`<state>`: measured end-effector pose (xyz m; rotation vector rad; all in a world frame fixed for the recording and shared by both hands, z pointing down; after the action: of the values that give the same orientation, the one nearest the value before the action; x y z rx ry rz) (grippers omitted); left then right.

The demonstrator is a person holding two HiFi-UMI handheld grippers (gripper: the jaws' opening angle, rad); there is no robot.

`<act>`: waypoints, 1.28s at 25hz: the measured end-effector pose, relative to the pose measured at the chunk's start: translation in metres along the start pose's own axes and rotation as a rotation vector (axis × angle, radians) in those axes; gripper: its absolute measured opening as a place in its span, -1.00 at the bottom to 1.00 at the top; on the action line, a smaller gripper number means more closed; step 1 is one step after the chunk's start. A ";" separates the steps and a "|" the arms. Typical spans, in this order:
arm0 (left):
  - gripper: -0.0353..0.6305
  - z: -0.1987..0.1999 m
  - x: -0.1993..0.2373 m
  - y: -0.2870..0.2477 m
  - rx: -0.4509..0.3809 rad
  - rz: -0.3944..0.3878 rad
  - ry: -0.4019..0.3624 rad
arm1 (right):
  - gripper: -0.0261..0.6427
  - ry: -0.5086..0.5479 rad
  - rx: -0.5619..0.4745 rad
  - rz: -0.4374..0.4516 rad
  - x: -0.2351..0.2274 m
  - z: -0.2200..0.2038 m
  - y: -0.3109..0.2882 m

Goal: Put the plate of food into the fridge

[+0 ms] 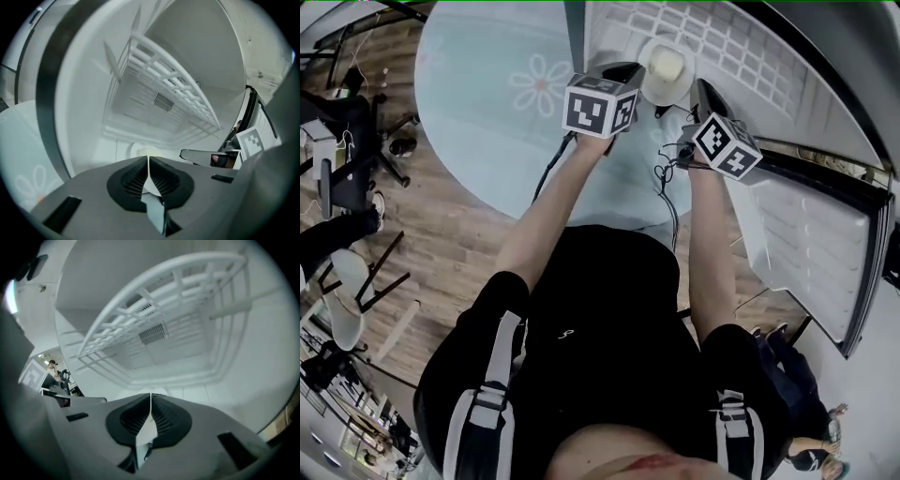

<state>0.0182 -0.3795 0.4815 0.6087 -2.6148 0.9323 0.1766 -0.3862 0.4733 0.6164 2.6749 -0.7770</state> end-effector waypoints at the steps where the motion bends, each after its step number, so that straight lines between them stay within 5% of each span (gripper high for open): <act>1: -0.88 0.001 -0.006 0.007 -0.018 -0.005 -0.002 | -0.90 0.045 -0.027 0.017 0.007 0.004 0.008; 5: -0.89 0.007 -0.021 0.034 -0.097 -0.026 -0.018 | -0.90 0.284 -0.074 0.061 0.051 0.014 0.025; 14: -0.89 0.032 -0.055 0.122 -0.334 -0.091 -0.046 | -0.91 0.330 -0.258 0.279 0.153 0.058 0.086; 32: -0.89 0.023 -0.077 0.152 -0.402 -0.076 -0.126 | -0.92 0.406 -0.272 0.234 0.163 0.046 0.125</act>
<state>0.0081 -0.2661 0.3524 0.6686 -2.7535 0.3358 0.1015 -0.2647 0.3193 1.0852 2.9126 -0.2355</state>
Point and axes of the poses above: the fingertips, and each gripper's own axes: y backward along the fingers, x to its left, z out of its top, the point moved 4 cm from there along y, backward along the fingers, and after that the axes turned 6 degrees about z, right-handed, at the moved point
